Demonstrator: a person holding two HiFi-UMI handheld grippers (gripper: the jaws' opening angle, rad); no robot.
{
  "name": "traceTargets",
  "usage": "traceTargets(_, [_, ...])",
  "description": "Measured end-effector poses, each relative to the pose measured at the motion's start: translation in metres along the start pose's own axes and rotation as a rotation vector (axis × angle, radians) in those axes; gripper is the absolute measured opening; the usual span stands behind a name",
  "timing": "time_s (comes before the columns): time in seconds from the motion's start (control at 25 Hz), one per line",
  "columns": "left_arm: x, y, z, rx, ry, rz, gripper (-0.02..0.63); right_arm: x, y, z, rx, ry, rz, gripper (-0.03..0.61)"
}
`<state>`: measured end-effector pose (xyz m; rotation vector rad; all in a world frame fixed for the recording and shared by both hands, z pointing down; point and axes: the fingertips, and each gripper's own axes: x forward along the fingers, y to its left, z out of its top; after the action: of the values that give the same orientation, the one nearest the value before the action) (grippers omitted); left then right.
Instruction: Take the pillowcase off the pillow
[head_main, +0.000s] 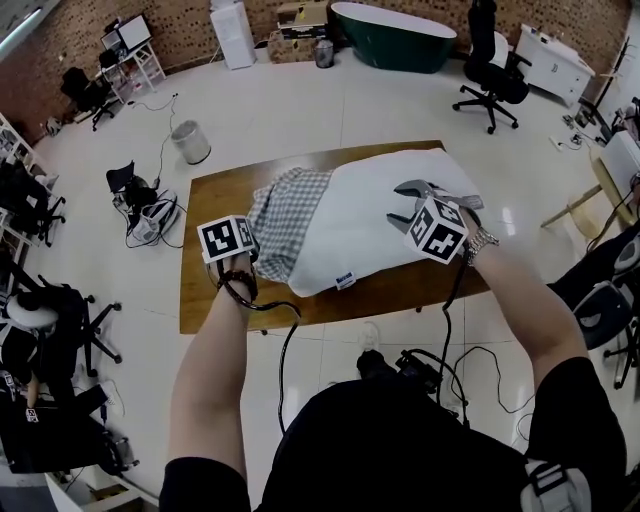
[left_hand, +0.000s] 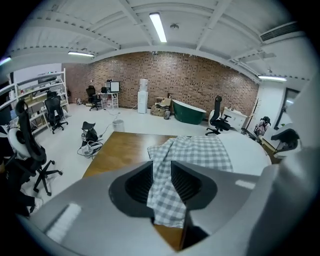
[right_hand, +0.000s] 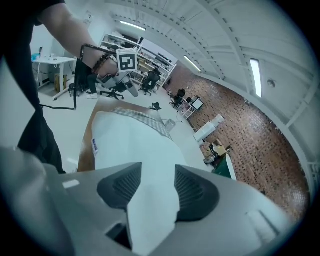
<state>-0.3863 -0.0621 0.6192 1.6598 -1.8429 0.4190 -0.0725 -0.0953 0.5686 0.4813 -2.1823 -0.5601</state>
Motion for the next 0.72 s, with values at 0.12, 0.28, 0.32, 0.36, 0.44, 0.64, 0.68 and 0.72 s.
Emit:
traceTargets(0.12, [0.012,-0.017,0.009,0.033,0.01,-0.042,0.141,0.013,-0.016,0.006,0.031,-0.018,0.027,0.207])
traceTargets(0.28, [0.034,-0.049,0.035,0.127,0.02,-0.112,0.177,0.036,-0.045,0.009,0.07,-0.038,0.077,0.207])
traceTargets(0.32, [0.041,-0.059,0.044,0.151,0.026,-0.139,0.186,0.043,-0.054,0.009,0.081,-0.042,0.092,0.207])
traceTargets(0.36, [0.048,-0.07,0.054,0.175,0.034,-0.17,0.194,0.049,-0.064,0.009,0.094,-0.045,0.108,0.207])
traceTargets(0.44, [0.061,-0.092,0.072,0.222,0.06,-0.231,0.199,0.062,-0.083,0.007,0.119,-0.047,0.144,0.207])
traceTargets(0.64, [0.095,-0.127,0.111,0.326,0.15,-0.333,0.224,0.095,-0.12,0.001,0.148,-0.024,0.23,0.21])
traceTargets(0.68, [0.103,-0.132,0.118,0.34,0.173,-0.346,0.229,0.103,-0.128,0.0,0.15,-0.021,0.247,0.215])
traceTargets(0.72, [0.113,-0.137,0.125,0.348,0.196,-0.356,0.238,0.112,-0.137,-0.001,0.153,-0.021,0.265,0.226])
